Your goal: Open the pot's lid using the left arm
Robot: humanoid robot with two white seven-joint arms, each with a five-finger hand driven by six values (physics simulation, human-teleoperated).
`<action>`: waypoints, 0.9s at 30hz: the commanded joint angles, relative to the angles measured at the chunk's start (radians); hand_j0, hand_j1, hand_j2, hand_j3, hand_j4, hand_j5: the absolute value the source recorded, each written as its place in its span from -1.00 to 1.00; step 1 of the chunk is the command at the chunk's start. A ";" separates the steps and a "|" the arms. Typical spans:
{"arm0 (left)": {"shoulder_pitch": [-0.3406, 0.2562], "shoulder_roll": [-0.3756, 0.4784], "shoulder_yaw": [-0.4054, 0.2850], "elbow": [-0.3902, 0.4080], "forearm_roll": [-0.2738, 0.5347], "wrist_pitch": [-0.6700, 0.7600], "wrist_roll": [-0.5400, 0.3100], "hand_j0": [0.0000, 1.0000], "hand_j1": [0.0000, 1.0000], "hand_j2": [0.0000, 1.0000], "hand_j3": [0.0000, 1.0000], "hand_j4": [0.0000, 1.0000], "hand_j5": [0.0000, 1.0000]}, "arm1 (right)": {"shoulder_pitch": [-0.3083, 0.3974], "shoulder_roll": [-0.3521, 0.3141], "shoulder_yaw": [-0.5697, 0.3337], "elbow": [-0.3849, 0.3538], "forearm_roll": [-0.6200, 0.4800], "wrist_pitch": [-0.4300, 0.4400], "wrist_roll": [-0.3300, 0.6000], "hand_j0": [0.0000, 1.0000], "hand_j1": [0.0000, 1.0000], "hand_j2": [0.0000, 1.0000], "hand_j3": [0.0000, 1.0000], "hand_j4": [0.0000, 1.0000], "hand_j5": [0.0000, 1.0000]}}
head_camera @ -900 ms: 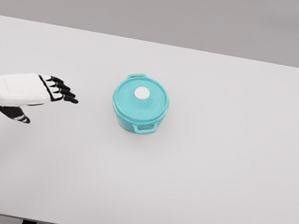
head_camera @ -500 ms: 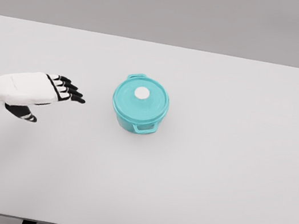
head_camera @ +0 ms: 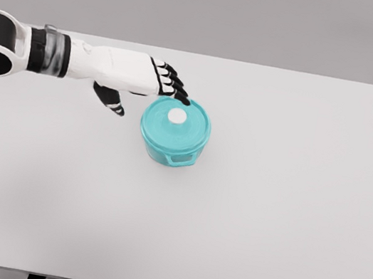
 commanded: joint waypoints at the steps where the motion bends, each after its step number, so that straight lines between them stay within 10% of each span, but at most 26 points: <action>1: -0.005 -0.033 -0.039 0.077 0.004 0.011 0.000 1.00 1.00 1.00 1.00 1.00 1.00 | 0.000 0.000 0.000 0.000 0.000 0.000 0.000 1.00 1.00 1.00 1.00 1.00 1.00; 17: -0.087 -0.188 -0.161 0.162 -0.042 0.085 0.000 0.99 0.99 0.99 0.99 0.99 0.99 | 0.000 0.000 0.000 0.000 0.000 0.000 0.000 1.00 1.00 1.00 1.00 1.00 1.00; 27: -0.087 -0.191 -0.185 0.163 -0.097 0.088 0.000 0.59 0.59 0.59 0.59 0.59 0.59 | 0.000 0.000 0.000 0.000 0.000 0.000 0.001 1.00 1.00 1.00 1.00 1.00 1.00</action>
